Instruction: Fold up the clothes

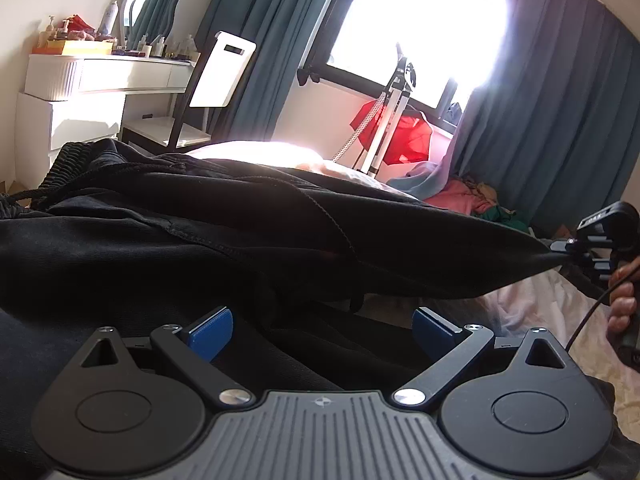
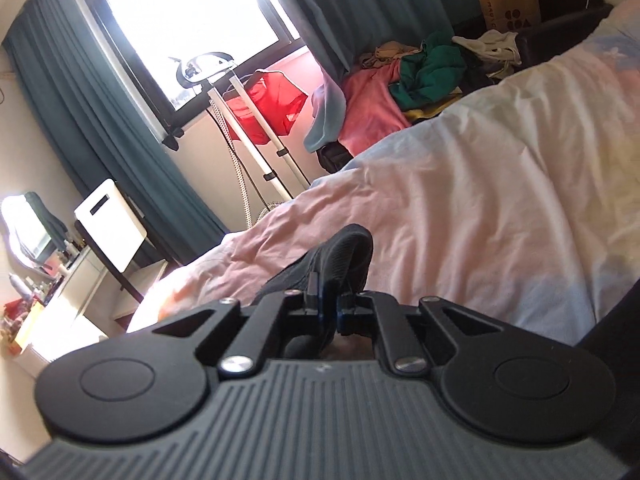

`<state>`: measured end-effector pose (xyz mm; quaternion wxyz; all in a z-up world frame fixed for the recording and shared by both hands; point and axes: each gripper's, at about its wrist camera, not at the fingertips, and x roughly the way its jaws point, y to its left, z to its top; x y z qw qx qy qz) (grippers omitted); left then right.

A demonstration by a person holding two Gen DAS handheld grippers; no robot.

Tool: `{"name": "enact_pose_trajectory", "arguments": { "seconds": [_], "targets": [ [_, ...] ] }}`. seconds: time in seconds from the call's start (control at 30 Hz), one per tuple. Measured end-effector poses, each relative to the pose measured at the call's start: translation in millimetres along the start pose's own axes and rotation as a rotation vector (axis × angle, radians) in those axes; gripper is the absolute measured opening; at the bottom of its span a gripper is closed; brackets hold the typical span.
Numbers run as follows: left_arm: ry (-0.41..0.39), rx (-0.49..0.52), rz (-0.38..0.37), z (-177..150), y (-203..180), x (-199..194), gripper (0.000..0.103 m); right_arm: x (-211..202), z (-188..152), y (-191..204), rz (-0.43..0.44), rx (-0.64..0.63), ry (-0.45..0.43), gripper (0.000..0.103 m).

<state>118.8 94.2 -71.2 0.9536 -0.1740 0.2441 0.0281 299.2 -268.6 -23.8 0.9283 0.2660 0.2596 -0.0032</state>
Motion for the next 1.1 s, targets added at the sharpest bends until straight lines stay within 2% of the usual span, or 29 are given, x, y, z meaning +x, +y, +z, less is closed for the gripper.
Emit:
{"name": "enact_pose_trajectory", "arguments": {
  "seconds": [0.1, 0.2, 0.33, 0.47, 0.57, 0.7, 0.77, 0.97, 1.1],
  "targets": [
    [0.000, 0.002, 0.009, -1, 0, 2, 0.098, -8, -39, -1, 0.077, -0.095, 0.048, 0.009],
    [0.000, 0.004, 0.017, -2, -1, 3, 0.098, -29, -78, 16, 0.212, -0.218, 0.004, 0.010],
    [-0.033, 0.037, 0.043, -3, -4, 1, 0.098, -20, -94, 51, 0.239, -0.247, -0.018, 0.010],
    [-0.038, 0.060, 0.040, -1, -1, 5, 0.098, -8, -102, 84, 0.298, -0.274, 0.043, 0.012],
    [-0.026, 0.075, 0.048, 0, -1, 12, 0.098, -17, -104, 88, 0.250, -0.326, 0.067, 0.018],
    [-0.035, 0.116, 0.037, -3, -7, 13, 0.098, -49, -103, 64, 0.200, -0.321, 0.105, 0.041],
    [-0.047, 0.135, 0.023, -8, -11, 9, 0.098, -66, -103, 52, 0.176, -0.317, 0.124, 0.048],
    [-0.068, 0.257, -0.008, -23, -31, -2, 0.098, -152, -116, 4, 0.127, -0.267, 0.131, 0.049],
    [-0.119, 0.431, -0.023, -42, -50, -13, 0.097, -201, -126, -20, 0.074, -0.206, 0.083, 0.049]
  ]
}}
